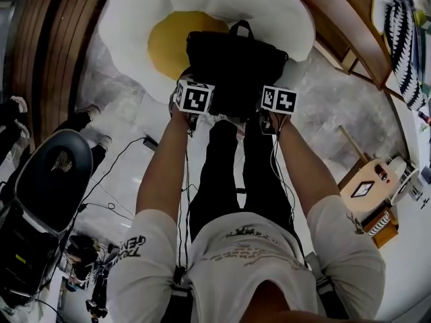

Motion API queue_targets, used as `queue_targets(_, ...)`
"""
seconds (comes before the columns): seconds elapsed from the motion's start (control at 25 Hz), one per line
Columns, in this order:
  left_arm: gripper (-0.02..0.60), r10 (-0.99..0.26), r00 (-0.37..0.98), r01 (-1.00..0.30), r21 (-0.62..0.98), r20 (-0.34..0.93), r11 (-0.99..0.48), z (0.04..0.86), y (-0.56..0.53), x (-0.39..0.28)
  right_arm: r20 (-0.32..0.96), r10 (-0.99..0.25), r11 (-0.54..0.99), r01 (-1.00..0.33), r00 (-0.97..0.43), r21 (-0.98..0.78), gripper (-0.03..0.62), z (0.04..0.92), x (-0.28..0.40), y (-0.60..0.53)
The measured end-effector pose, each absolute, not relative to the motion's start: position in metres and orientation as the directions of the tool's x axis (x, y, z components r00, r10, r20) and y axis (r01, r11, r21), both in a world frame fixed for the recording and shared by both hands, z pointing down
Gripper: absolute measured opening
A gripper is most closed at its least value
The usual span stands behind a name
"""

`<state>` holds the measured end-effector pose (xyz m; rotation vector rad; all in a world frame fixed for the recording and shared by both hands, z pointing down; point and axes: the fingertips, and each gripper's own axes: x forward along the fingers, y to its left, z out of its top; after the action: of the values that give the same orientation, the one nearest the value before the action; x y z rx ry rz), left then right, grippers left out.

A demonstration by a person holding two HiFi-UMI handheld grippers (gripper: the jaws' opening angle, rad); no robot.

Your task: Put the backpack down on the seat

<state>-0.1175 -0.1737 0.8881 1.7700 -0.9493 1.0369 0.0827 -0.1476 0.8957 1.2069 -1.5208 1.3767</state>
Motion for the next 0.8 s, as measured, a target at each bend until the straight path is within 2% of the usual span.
queue_targets(0.28,0.094,-0.118,0.37,-0.887,0.313,0.922,-0.339,0.913,-0.138,-0.118,0.95,-0.125,-0.025,-0.956,-0.286,-0.291,0.063,0.917,0.088,-0.116)
queue_targets(0.36,0.138,-0.112,0.369,-0.885,0.313,0.923,-0.345,0.916,-0.129,-0.119,0.942,-0.123,-0.018,-0.948,-0.312,-0.316,0.067,0.92,0.085,-0.112)
queue_targets(0.44,0.172,-0.116,0.364,-0.883,0.303,0.924,-0.359,0.915,-0.125,-0.116,0.931,-0.138,-0.023,-0.938,-0.339,-0.345,0.188,0.92,0.085,-0.112)
queue_targets(0.52,0.207,-0.137,0.351,-0.884,0.28,0.926,-0.375,0.912,-0.125,-0.113,0.932,-0.155,-0.032,-0.942,-0.327,-0.335,0.244,0.918,0.092,-0.114)
queue_targets(0.6,0.244,-0.173,0.333,-0.892,0.25,0.927,-0.376,0.907,-0.13,-0.113,0.937,-0.178,-0.032,-0.95,-0.299,-0.31,0.25,0.913,0.101,-0.117)
queue_targets(0.68,0.255,-0.223,0.314,-0.908,0.223,0.923,-0.355,0.899,-0.139,-0.116,0.935,-0.206,-0.024,-0.954,-0.287,-0.298,0.25,0.905,0.106,-0.121)
queue_targets(0.76,0.239,-0.292,0.291,-0.925,0.19,0.911,-0.328,0.885,-0.153,-0.121,0.934,-0.23,-0.018,-0.958,-0.273,-0.285,0.249,0.894,0.11,-0.127)
queue_targets(0.8,0.218,-0.323,0.279,-0.933,0.175,0.904,-0.316,0.876,-0.159,-0.124,0.936,-0.242,-0.016,-0.963,-0.257,-0.269,0.226,0.887,0.113,-0.129)
